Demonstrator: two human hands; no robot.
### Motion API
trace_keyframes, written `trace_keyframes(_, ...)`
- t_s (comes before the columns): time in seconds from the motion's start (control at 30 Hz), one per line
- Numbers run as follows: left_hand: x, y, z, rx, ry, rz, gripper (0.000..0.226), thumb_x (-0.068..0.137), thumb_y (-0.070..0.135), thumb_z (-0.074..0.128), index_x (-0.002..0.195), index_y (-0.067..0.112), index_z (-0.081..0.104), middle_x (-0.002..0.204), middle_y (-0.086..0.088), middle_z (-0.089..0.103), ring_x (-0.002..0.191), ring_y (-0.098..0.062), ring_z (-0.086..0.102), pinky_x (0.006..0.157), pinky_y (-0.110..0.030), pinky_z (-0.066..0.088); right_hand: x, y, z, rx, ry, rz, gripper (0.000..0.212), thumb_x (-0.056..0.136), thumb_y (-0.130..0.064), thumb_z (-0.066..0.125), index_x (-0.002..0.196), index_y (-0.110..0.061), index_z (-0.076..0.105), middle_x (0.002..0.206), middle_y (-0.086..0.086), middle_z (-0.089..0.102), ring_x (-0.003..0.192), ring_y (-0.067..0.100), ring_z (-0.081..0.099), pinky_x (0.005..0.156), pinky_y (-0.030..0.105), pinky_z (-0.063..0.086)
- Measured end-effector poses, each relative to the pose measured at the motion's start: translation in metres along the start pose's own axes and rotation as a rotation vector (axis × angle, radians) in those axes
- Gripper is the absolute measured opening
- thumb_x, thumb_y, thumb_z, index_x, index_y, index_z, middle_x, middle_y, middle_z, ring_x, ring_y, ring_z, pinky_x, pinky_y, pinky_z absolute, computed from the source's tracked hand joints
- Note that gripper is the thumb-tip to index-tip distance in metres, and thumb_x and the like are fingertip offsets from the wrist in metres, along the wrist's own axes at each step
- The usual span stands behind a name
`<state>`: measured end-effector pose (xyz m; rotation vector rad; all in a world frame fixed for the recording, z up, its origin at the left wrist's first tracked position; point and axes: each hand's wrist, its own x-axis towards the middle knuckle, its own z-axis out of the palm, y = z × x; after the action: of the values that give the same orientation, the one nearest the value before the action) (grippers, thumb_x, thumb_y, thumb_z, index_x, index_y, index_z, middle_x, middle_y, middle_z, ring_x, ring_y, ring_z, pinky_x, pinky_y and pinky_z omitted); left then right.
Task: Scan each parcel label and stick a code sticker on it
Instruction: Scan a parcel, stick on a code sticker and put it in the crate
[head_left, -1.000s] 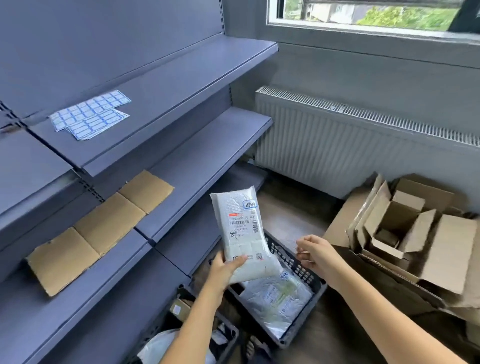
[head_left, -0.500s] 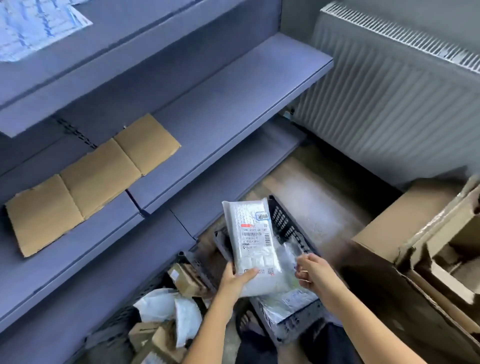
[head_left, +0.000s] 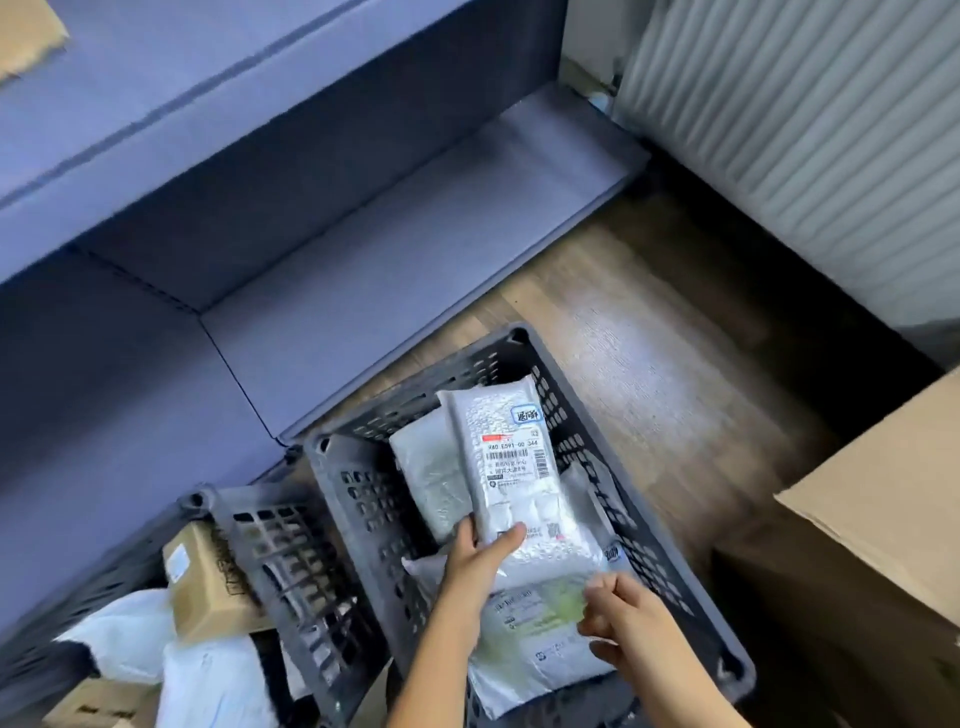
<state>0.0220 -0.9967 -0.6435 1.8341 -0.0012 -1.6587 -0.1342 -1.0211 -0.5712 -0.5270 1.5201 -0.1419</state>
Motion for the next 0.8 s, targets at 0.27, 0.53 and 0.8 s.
trace_keyframes(0.27,0.084,-0.025,0.044,0.037,0.052,0.03,0.068,0.074,0.048,0.073,0.13,0.021,0.047,0.13,-0.001,0.057,0.114,-0.017,0.056,0.099,-0.046,0.047,0.077,0.019,0.004,-0.032,-0.012,-0.006,0.023,0.093,-0.008,0.052,0.072,-0.013,0.045,0.049,-0.006,0.049,0.06,0.015,0.053,0.059,0.025,0.037)
trace_keyframes(0.53,0.12,-0.018,0.071,0.393,0.241,0.107,0.08,0.08,0.051,0.066,0.14,0.008,0.037,0.136,-0.013,0.052,0.12,-0.03,0.052,0.097,-0.037,0.045,0.102,0.017,-0.001,-0.052,0.02,0.01,0.022,0.092,-0.01,0.054,0.072,-0.012,0.047,0.053,-0.004,0.051,0.061,0.015,0.056,0.062,0.027,0.04)
trace_keyframes(0.8,0.087,-0.004,0.054,0.564,0.332,-0.045,0.08,0.082,0.068,0.047,0.137,0.013,0.029,0.136,-0.014,0.03,0.126,-0.035,0.037,0.1,-0.039,0.036,0.072,0.0,0.016,-0.117,-0.002,0.002,0.02,0.091,-0.011,0.055,0.072,-0.012,0.049,0.055,-0.004,0.053,0.061,0.015,0.056,0.063,0.026,0.04)
